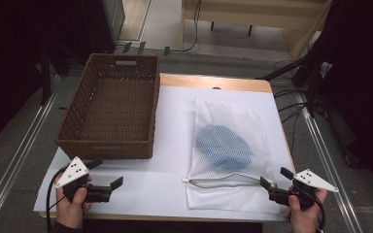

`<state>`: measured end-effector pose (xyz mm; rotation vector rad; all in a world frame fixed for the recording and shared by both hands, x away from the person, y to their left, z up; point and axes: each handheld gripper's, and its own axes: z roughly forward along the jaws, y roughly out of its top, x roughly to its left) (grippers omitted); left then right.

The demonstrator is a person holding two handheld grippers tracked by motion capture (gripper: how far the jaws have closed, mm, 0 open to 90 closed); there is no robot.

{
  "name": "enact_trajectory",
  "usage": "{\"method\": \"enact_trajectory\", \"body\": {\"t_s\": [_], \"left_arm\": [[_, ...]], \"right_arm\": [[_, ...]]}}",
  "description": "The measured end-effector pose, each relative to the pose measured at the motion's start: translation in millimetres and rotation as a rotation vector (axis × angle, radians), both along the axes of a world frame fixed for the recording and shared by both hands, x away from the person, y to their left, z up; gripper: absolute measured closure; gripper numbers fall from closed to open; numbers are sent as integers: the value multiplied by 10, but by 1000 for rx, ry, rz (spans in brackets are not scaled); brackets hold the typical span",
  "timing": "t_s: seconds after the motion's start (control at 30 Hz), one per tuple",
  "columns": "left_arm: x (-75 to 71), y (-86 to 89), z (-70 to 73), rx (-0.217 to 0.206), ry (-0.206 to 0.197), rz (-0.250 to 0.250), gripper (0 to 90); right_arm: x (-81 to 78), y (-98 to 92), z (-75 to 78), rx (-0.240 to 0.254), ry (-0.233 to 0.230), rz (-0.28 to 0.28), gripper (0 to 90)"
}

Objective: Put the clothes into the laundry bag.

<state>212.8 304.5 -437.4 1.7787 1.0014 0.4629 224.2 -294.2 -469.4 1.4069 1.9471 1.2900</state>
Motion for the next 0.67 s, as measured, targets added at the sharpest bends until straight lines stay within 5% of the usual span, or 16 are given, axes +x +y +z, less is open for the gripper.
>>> {"method": "enact_trajectory", "body": {"t_s": [0.17, 0.3, 0.67], "left_arm": [[-14, 162, -8, 32, -26, 24, 0], [4, 266, -2, -17, -15, 41, 0], [58, 198, -48, 2, 13, 35, 0]], "right_arm": [[-2, 14, -16, -17, 1, -12, 101], [-7, -5, -15, -9, 0, -17, 101], [-25, -30, -21, -3, -1, -17, 107]]}}
